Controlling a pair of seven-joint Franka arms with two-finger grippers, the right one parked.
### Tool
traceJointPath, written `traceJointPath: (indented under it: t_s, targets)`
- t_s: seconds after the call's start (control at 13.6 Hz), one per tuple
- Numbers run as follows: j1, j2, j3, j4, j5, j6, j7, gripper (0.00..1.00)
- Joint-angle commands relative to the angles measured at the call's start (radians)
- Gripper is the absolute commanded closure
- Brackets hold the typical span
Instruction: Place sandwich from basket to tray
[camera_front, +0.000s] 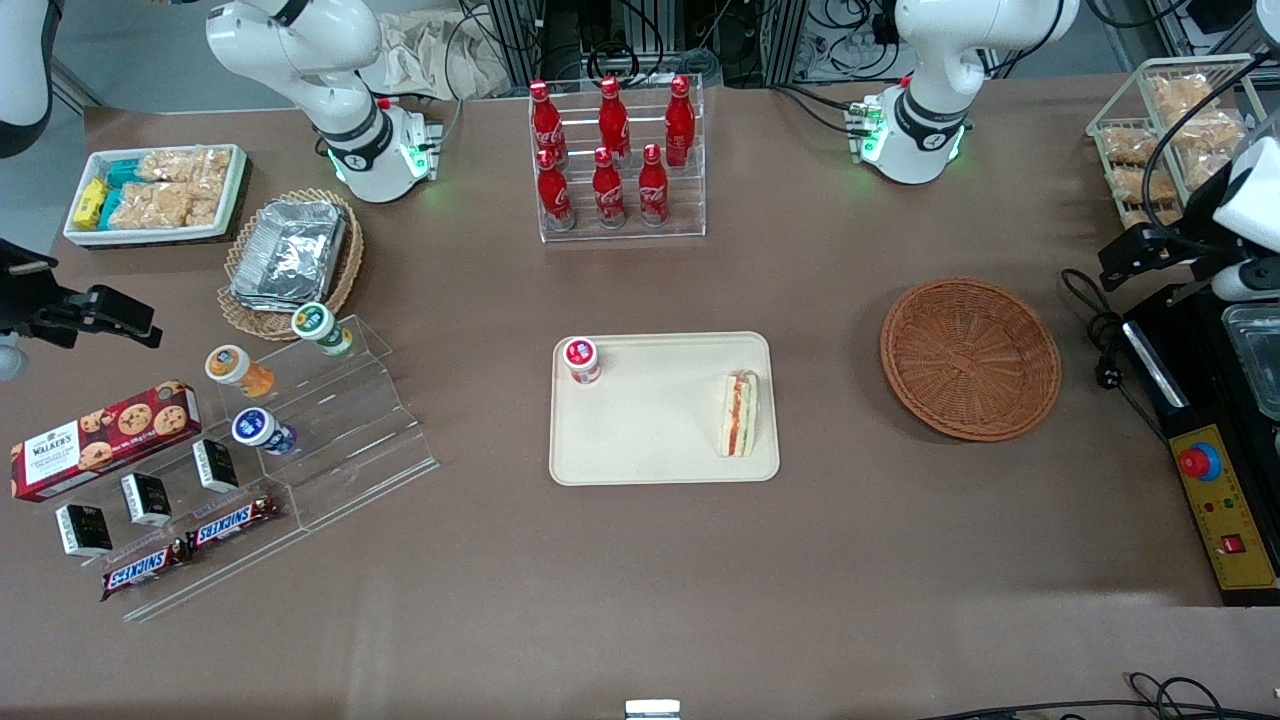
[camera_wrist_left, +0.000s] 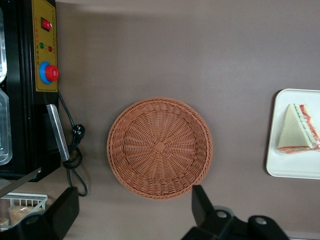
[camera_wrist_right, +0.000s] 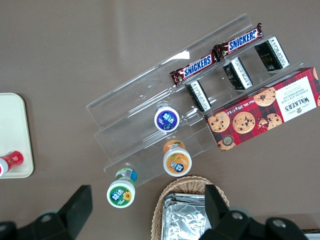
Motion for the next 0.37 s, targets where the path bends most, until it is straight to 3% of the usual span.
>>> traceJointPath:
  t_s: [0.0,0.29]
  targets:
    - [-0.002,0.026,-0.013,0.083,-0.013,-0.073,0.012,0.00]
    - [-0.002,0.033,-0.010,0.117,-0.025,-0.109,0.013,0.00]
